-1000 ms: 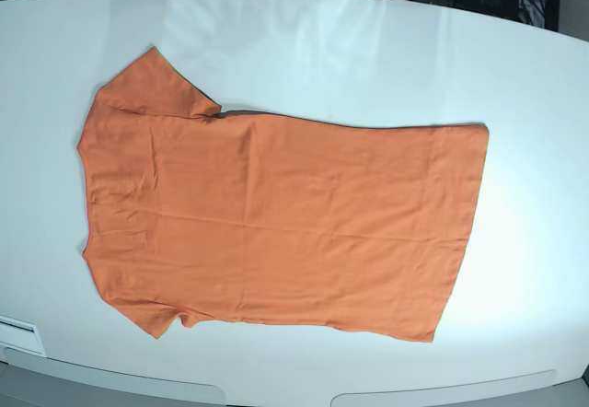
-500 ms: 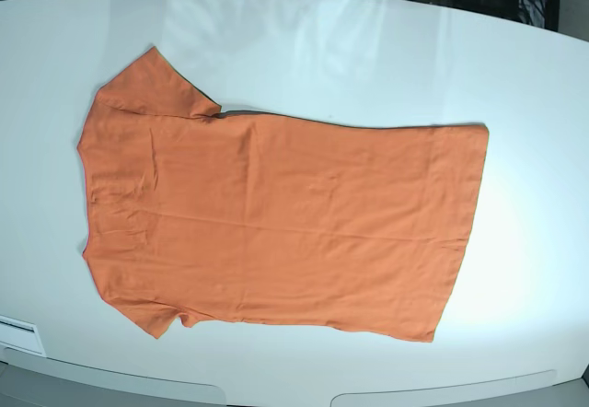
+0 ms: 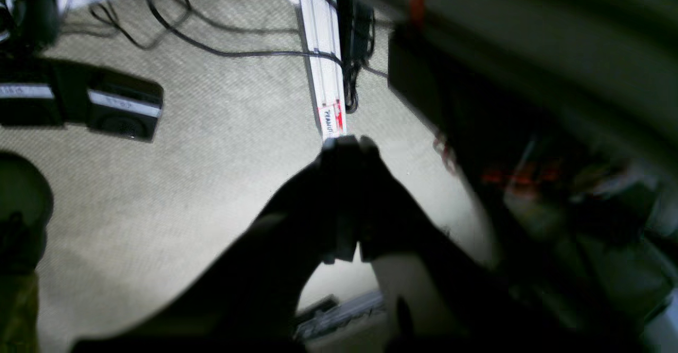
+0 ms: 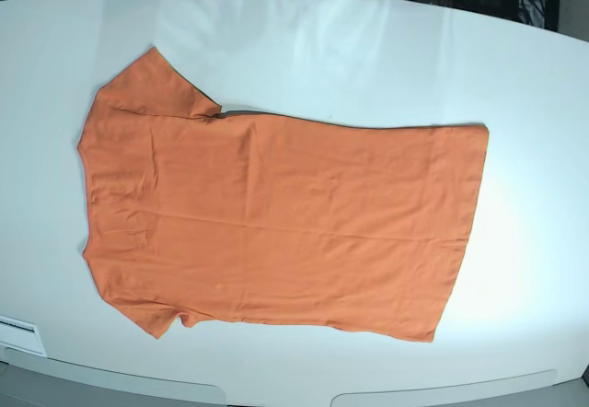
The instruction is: Fold the T-shirt properly
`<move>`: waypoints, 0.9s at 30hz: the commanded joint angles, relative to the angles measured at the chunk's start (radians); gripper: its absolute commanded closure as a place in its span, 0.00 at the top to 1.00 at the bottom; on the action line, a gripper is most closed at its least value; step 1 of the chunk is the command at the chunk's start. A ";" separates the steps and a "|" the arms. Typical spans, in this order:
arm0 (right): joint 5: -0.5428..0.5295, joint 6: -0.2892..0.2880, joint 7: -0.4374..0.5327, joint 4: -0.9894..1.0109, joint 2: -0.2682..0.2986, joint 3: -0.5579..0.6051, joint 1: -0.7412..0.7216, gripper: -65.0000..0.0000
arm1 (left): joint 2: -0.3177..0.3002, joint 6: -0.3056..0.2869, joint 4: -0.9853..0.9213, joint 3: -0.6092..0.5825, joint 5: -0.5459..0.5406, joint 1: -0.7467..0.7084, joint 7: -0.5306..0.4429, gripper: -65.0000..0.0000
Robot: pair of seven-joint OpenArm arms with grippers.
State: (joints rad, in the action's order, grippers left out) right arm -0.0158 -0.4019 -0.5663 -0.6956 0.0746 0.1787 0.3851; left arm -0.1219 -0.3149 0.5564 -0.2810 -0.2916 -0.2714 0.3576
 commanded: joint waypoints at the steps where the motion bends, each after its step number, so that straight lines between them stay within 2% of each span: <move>1: -0.010 -0.007 -0.019 -0.043 0.001 -0.002 0.031 0.00 | -0.013 -0.008 0.040 0.000 -0.023 -0.027 0.015 0.00; 7: -0.013 0.016 -0.033 -0.319 0.006 -0.002 0.239 0.00 | -0.092 -0.008 0.289 0.000 -0.088 -0.160 0.104 0.00; 12: -0.013 0.020 -0.091 -0.595 0.015 -0.002 0.417 0.00 | -0.196 -0.018 0.544 0.000 -0.087 -0.275 0.198 0.00; 16: -0.013 0.056 -0.128 -0.848 0.064 -0.002 0.554 0.00 | -0.318 -0.046 0.766 0.000 -0.087 -0.385 0.209 0.00; 23: -0.006 0.075 -0.128 -1.263 0.180 -0.002 0.803 0.00 | -0.547 -0.052 1.138 0.002 -0.078 -0.592 0.220 0.00; 27: -0.002 0.138 -0.129 -1.446 0.233 -0.002 0.909 0.00 | -0.622 -0.052 1.334 0.048 -0.016 -0.705 0.221 0.00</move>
State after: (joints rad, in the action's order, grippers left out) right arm -0.0139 -0.2642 -0.7010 -2.1311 0.3050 0.1780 1.2778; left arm -0.7357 -0.3584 1.8748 -0.2333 -0.2966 -0.9676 0.5907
